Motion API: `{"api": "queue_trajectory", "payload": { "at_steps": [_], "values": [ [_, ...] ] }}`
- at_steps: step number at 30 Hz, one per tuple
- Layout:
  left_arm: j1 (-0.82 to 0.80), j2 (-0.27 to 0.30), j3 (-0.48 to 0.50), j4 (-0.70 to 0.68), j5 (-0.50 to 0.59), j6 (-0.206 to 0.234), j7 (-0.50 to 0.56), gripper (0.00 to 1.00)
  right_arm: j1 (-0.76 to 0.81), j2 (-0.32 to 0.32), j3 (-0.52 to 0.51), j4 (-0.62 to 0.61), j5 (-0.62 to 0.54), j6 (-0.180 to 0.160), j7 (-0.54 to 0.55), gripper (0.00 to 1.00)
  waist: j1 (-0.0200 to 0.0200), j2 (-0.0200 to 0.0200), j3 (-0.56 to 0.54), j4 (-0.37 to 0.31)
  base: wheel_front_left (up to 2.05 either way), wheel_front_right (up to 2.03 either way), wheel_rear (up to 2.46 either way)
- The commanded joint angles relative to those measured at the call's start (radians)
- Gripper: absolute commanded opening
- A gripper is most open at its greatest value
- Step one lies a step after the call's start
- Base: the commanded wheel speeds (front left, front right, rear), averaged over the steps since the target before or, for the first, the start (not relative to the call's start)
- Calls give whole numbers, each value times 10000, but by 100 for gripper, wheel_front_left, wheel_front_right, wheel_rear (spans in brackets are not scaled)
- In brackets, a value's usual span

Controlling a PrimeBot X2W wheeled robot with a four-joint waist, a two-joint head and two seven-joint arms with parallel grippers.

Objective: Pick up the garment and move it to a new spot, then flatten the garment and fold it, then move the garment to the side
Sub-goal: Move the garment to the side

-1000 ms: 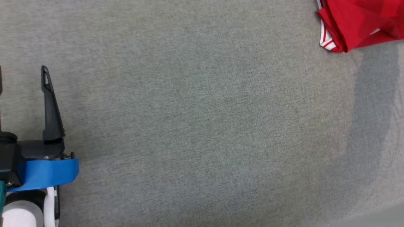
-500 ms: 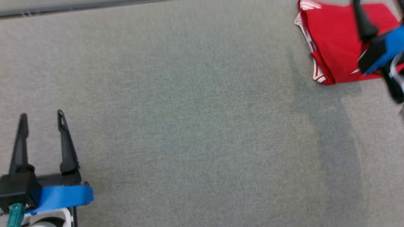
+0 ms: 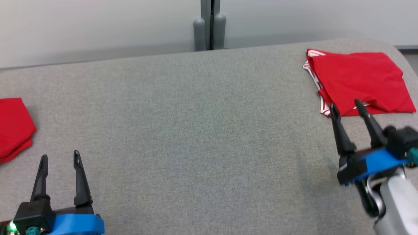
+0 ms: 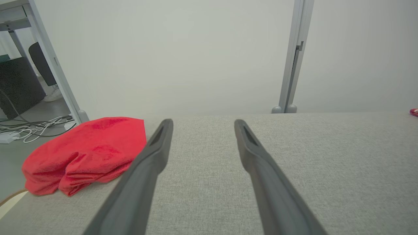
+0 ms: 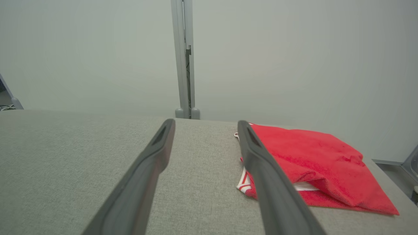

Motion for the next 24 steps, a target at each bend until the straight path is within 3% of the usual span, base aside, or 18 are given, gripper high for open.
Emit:
{"api": "queue_trajectory", "payload": {
  "at_steps": [1,14,24],
  "values": [
    [93,-6,-27,77,-39,-34,-47,100,404,123,-184,-218,-158,-1,-48,100,3,4,-170,-29,0,0,0],
    [685,249,-47,331,-169,-23,354,100,3572,1880,-1433,-2733,-1566,-1,901,100,3,4,-1456,363,0,0,0],
    [870,396,-132,105,-219,-37,714,100,4315,2226,-1540,-3209,-1915,-1,1501,100,3,4,-1754,553,0,0,0]
  ]
}}
